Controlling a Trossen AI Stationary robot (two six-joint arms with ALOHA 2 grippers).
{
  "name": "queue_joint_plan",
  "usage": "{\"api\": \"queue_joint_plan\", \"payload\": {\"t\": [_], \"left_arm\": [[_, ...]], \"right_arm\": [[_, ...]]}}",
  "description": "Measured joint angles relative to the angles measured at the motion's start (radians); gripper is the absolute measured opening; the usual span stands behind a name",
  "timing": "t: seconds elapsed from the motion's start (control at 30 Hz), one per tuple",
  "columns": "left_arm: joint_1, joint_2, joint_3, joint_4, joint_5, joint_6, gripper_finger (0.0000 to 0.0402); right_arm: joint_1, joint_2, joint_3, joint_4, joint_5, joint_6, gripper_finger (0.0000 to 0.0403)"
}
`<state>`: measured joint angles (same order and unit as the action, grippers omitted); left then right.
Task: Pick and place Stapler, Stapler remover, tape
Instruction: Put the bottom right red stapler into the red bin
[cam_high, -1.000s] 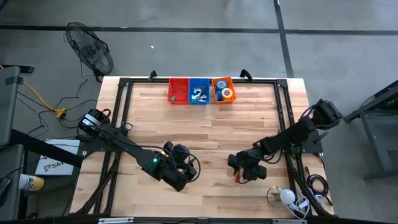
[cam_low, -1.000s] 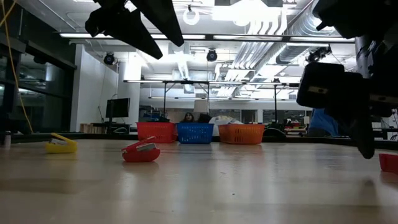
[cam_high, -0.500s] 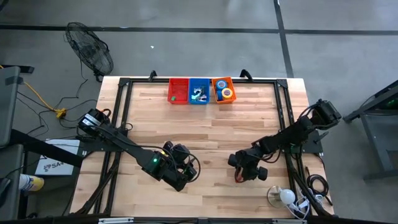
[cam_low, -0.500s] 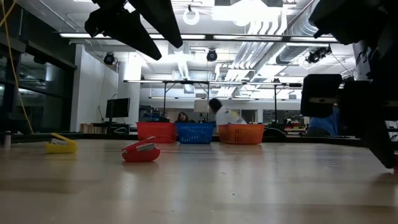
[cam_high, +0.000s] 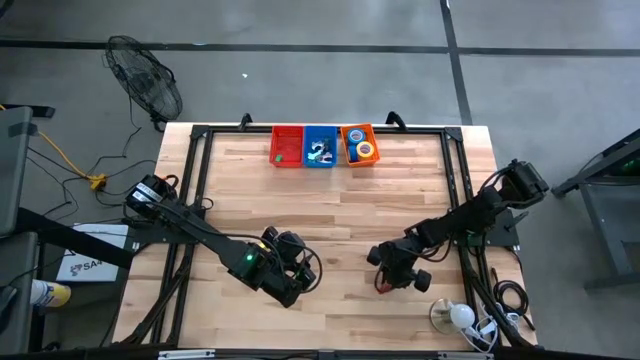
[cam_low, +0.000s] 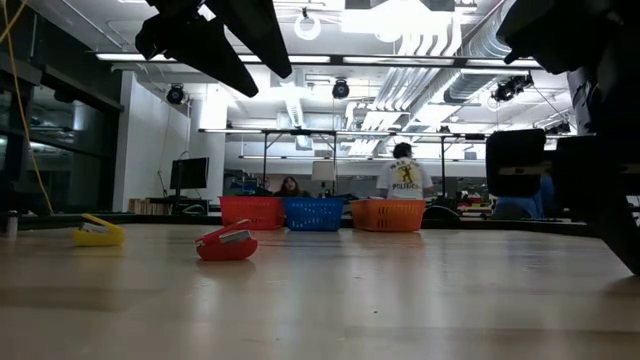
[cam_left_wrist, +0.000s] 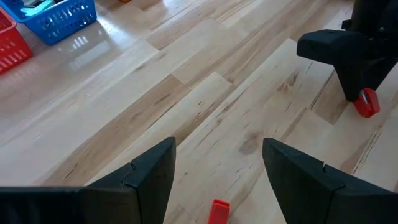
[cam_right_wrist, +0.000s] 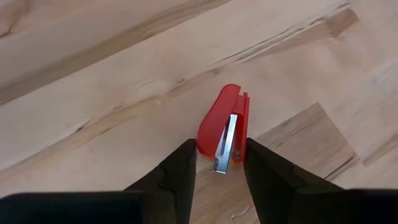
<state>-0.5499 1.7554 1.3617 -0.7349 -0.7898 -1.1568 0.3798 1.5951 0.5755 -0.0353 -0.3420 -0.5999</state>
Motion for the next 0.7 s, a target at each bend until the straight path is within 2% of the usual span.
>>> {"api": "queue_joint_plan", "payload": {"t": [0.43, 0.7], "left_arm": [[0.0, 0.0, 0.0, 0.0, 0.025, 0.0, 0.0233], [0.0, 0.0, 0.0, 0.001, 0.024, 0.0, 0.0233]], "right_arm": [[0.001, 0.001, 0.0, 0.006, -0.043, 0.234, 0.0124], [0.009, 0.001, 0.0, 0.006, -0.047, 0.285, 0.0132]]}}
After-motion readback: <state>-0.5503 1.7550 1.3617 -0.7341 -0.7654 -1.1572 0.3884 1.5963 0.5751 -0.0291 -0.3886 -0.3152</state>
